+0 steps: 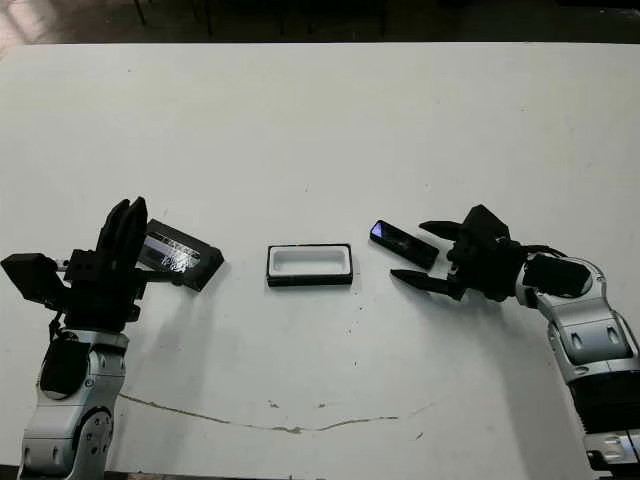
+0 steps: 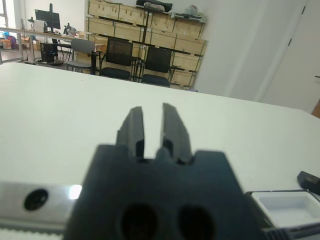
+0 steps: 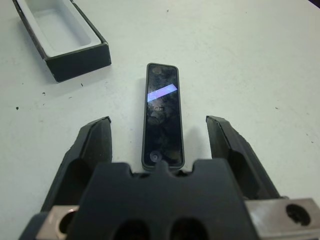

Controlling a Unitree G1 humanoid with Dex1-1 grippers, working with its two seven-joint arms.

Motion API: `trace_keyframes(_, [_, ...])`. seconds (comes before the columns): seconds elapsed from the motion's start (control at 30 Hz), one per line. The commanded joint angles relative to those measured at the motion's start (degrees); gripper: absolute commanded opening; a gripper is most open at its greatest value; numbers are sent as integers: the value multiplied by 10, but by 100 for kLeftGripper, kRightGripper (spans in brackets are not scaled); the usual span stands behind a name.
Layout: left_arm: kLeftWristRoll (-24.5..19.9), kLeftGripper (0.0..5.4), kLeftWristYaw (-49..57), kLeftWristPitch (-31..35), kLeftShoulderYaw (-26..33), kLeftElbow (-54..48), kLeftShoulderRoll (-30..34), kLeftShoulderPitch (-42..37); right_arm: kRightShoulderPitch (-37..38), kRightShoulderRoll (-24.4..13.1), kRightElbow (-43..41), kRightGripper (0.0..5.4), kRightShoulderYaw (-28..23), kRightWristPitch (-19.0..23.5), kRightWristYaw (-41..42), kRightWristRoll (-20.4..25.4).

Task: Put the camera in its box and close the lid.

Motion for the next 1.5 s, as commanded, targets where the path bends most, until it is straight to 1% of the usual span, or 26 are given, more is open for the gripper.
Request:
trace_keyframes(0.03, [1, 0, 2, 6, 2, 7, 2, 13, 18, -6, 17, 326, 13, 28, 7, -17])
trace_keyframes(0.1, [-1, 0, 3, 11, 2, 5, 2, 14, 19, -4, 16, 326, 13, 37, 5, -16])
trace_keyframes(0.13, [-2, 0, 2, 11, 2, 5, 2, 14, 22, 0, 20, 326, 11, 33, 3, -14])
trace_keyframes(0.2, [-3, 0, 1, 8, 3, 6, 2, 15, 29, 12, 35, 326, 8, 12, 3, -9])
trace_keyframes(0.27, [-4, 0, 0, 5, 3, 7, 3, 15, 33, 20, 47, 326, 8, 3, 3, -6])
trace_keyframes(0.37, [-4, 0, 0, 9, 4, 3, 5, 17, 34, 30, 67, 326, 8, 5, 12, 4])
trace_keyframes(0.47, [-5, 0, 1, 12, 5, 1, 6, 17, 35, 32, 73, 326, 11, 1, 13, 3])
trace_keyframes(0.57, [-7, 0, 0, 13, 6, 0, 6, 17, 36, 34, 75, 326, 13, 11, 15, 7])
trace_keyframes(0.7, [-12, 0, -2, 16, 8, -1, 7, 18, 44, 36, 72, 326, 15, 11, 14, 6])
trace_keyframes(0.8, [-15, 0, -4, 17, 9, -1, 8, 18, 51, 41, 79, 326, 17, 2, 15, 6])
trace_keyframes(0.97, [-3, 0, -4, 12, 9, 0, 11, 18, 62, 47, 92, 326, 24, -25, 9, -2])
trace_keyframes(1.07, [-8, 0, -6, 14, 10, 0, 10, 19, 63, 49, 98, 326, 25, -22, 11, 2])
trace_keyframes(1.33, [-6, 0, -5, 13, 9, -1, 9, 20, 63, 58, 118, 326, 25, -33, 13, 9])
trace_keyframes(1.43, [-9, 0, -4, 18, 10, -3, 9, 22, 65, 65, 125, 326, 26, -28, 15, 13])
trace_keyframes(1.5, [-6, 0, -5, 17, 11, -3, 11, 22, 64, 71, 141, 326, 28, -37, 21, 15])
